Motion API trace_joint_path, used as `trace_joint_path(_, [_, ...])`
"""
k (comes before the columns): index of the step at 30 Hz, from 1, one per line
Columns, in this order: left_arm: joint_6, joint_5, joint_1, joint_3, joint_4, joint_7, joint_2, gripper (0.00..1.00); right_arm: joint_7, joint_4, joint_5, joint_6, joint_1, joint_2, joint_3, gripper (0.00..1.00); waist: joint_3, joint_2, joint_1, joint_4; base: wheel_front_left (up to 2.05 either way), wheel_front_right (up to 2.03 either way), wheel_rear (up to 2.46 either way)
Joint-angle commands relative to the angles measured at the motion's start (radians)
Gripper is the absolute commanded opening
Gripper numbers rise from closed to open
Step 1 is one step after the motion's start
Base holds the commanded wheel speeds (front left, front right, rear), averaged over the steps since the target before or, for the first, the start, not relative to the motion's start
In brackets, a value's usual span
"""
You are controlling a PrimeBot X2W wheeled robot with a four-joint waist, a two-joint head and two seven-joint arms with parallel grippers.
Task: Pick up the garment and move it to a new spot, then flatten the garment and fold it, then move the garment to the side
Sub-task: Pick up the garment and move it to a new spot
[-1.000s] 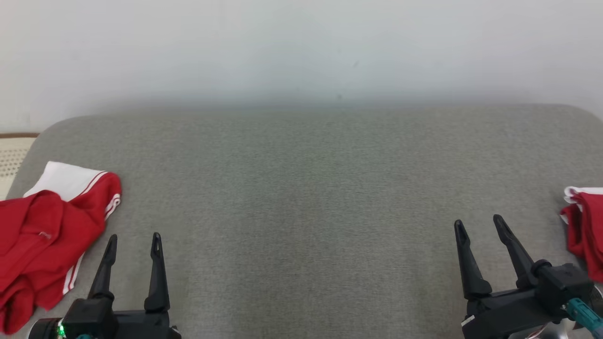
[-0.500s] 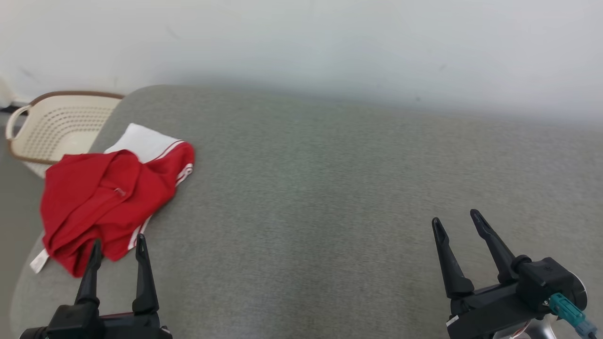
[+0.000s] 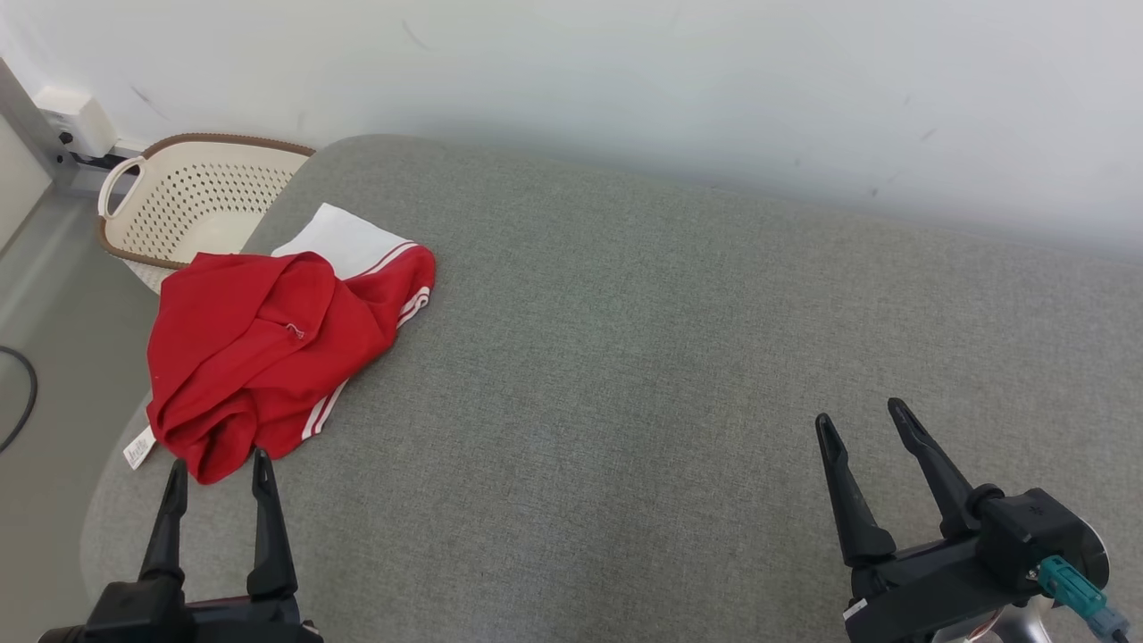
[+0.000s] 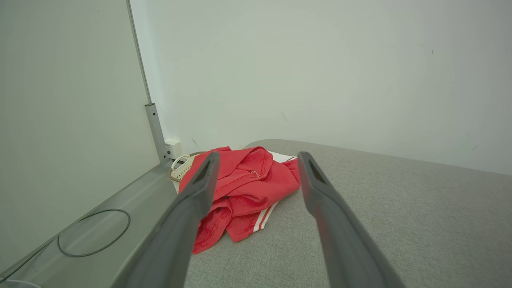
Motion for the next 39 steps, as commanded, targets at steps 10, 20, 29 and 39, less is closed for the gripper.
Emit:
trace_joint_path(10, [0.013,0.003,-0.073,0.047,-0.044,-0.008,0.009,1.0,0.008,-0.016,0.012,-0.001,-0.009,-0.007,-0.006,1.0,0.027,0.0,0.0,-0.008,0.0,0.0,0.0])
trace_joint_path(20, [-0.03,-0.077,-0.355,0.161,0.128,0.034,0.075,1.0,0.039,-0.064,0.023,-0.001,-0.048,-0.059,-0.002,1.0,0.131,0.0,0.0,-0.048,0.0,0.0,0.0])
trace_joint_path(29, [-0.134,-0.17,-0.537,0.162,0.494,0.132,0.099,1.0,0.064,-0.105,0.037,-0.001,-0.093,-0.115,0.005,1.0,0.24,0.0,0.0,-0.092,0.0,0.0,0.0])
trace_joint_path(39, [-0.201,-0.277,-0.618,0.206,0.898,0.139,0.065,1.0,0.076,-0.13,0.056,-0.001,-0.131,-0.163,0.003,1.0,0.344,0.0,0.0,-0.124,0.0,0.0,0.0])
